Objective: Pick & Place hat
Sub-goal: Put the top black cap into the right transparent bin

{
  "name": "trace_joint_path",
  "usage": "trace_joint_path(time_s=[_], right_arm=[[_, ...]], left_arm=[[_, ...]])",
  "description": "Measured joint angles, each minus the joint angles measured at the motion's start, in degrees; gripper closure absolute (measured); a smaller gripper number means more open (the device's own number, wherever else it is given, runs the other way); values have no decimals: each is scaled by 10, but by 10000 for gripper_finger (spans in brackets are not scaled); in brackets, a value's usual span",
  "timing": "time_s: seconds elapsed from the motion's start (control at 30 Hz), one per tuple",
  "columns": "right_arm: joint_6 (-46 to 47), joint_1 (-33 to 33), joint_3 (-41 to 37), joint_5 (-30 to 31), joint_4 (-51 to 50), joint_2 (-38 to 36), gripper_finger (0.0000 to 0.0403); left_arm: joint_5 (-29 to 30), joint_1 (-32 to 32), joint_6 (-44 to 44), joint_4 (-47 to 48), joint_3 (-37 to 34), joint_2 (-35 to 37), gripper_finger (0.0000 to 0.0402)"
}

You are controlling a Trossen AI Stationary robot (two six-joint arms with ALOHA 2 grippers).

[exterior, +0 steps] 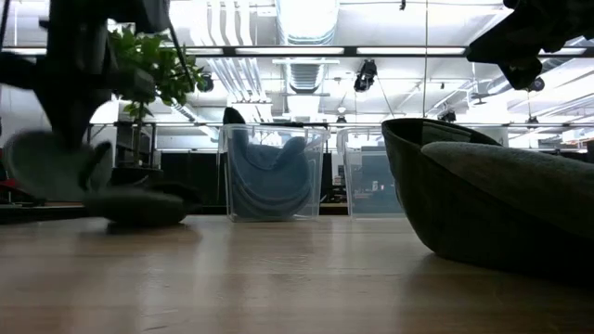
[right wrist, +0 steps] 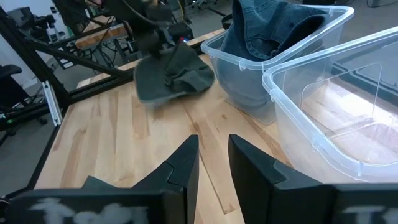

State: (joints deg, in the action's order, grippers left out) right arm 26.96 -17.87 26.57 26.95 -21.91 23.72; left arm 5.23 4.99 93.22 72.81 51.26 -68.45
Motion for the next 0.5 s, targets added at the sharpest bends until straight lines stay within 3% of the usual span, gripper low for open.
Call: trace_joint_path(time_s=[0.5], right_arm=[[0, 0, 0, 0, 34, 0, 329]], left_arm=[[92, 67, -1, 45, 193, 61, 395]])
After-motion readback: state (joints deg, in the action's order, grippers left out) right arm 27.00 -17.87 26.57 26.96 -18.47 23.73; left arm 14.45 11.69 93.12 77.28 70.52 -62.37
